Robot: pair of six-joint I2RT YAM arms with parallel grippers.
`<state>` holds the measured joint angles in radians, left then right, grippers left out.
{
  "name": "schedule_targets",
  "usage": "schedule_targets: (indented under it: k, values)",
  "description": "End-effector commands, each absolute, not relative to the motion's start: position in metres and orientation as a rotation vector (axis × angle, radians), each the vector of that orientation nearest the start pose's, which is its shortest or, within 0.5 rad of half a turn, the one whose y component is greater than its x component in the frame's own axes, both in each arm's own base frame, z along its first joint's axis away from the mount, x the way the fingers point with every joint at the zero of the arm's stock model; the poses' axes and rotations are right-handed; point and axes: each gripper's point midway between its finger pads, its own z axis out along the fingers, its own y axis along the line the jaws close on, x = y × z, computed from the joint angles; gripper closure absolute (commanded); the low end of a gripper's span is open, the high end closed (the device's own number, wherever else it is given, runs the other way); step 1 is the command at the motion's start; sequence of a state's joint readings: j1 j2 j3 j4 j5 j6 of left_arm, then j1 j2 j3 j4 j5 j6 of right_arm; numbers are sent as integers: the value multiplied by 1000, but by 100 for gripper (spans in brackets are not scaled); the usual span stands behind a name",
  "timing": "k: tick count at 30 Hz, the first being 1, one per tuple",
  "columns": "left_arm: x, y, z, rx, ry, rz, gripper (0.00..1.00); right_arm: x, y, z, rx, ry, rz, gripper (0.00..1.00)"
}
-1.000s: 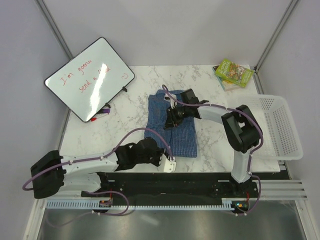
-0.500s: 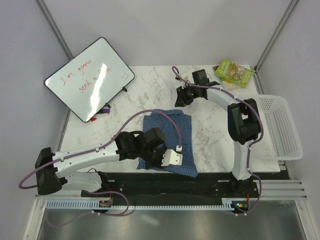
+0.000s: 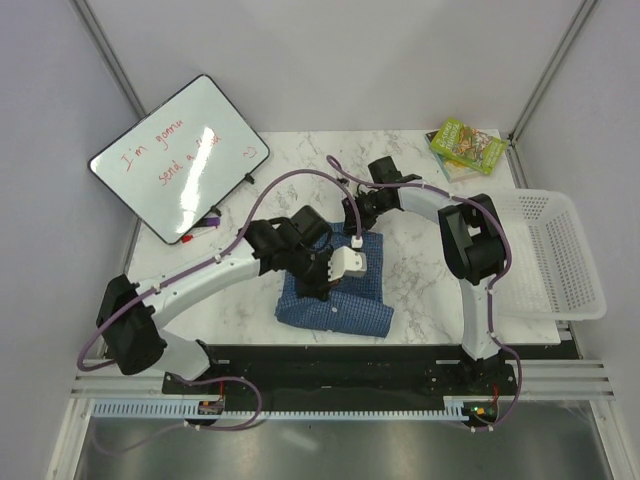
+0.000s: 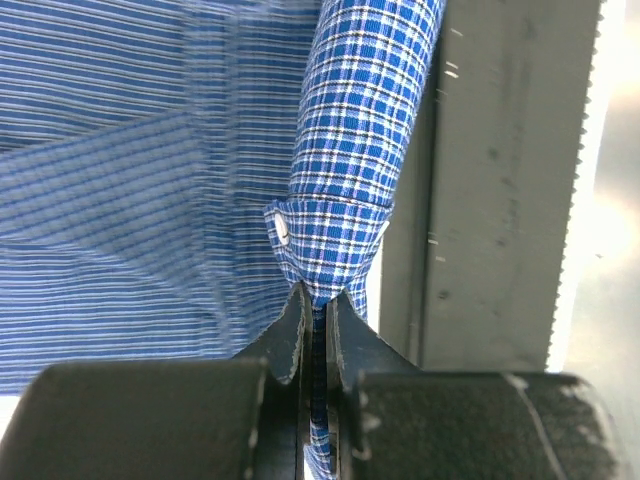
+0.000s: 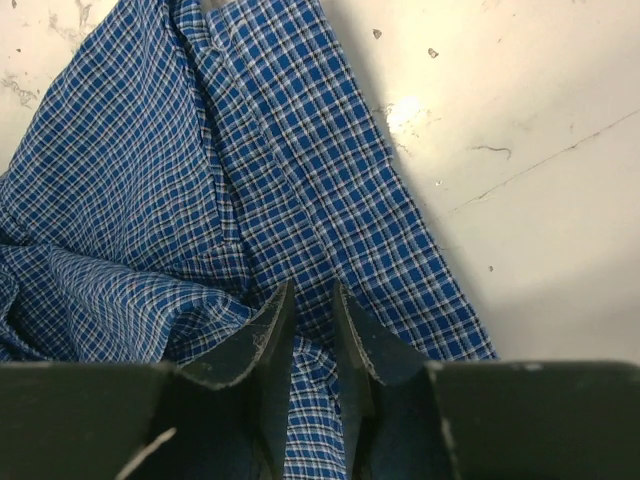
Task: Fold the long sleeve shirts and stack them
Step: Fold the shirt
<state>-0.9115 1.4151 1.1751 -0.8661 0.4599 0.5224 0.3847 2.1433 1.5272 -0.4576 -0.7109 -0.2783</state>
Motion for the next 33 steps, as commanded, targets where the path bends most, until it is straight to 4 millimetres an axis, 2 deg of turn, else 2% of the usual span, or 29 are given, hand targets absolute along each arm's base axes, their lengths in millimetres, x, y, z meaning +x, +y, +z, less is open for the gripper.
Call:
schedule_targets:
  k: [1,3,4,6,7,10,13,15,16,17,18,21,23,25,26,27,28,29,30,31,33]
  values:
    - [184,-296,172,1852,1754,-729,98,386,274,29,-1102,2283,996,71]
    - [206,-299,177,1833,1721,-685,98,385,273,29,-1120,2278,987,72]
    - [221,-296,169,1835,1730,-660,98,384,272,28,-1122,2282,988,72]
    - [244,-300,170,1812,1705,-638,98,382,272,29,-1138,2272,990,72]
    - [259,-296,160,1812,1711,-620,98,381,272,30,-1139,2270,1000,72]
    - [298,-294,148,1780,1651,-545,98,381,274,34,-1145,2261,1015,73]
    - [324,-294,123,1794,1630,-497,98,381,275,35,-1149,2255,1019,73]
    - [338,-291,97,1793,1668,-460,98,382,275,35,-1150,2258,1020,74]
    - [348,-289,91,1778,1666,-441,98,381,275,34,-1159,2255,1022,74]
    - [350,-287,82,1784,1681,-429,98,381,275,35,-1162,2254,1022,74]
    - [350,-286,67,1805,1707,-430,98,380,274,35,-1162,2256,1022,74]
    - [340,-283,44,1827,1758,-459,98,377,273,34,-1166,2262,1021,74]
    - [327,-281,39,1833,1777,-490,98,371,273,36,-1167,2267,1027,75]
    - [301,-279,40,1865,1750,-548,98,361,274,38,-1163,2275,1053,76]
    - [291,-279,40,1881,1730,-553,98,349,273,41,-1153,2291,1075,76]
    - [273,-273,33,1909,1732,-586,98,340,275,44,-1154,2292,1096,76]
    - [260,-278,43,1923,1680,-601,98,332,275,49,-1148,2290,1125,76]
    - [250,-278,45,1937,1661,-619,98,320,274,57,-1139,2285,1144,76]
    - [233,-272,38,1970,1653,-639,98,313,274,63,-1107,2298,1175,76]
    - [221,-277,47,1995,1589,-647,98,309,273,70,-1087,2300,1193,76]
    - [201,-274,44,2029,1556,-689,98,303,272,94,-1058,2277,1207,73]
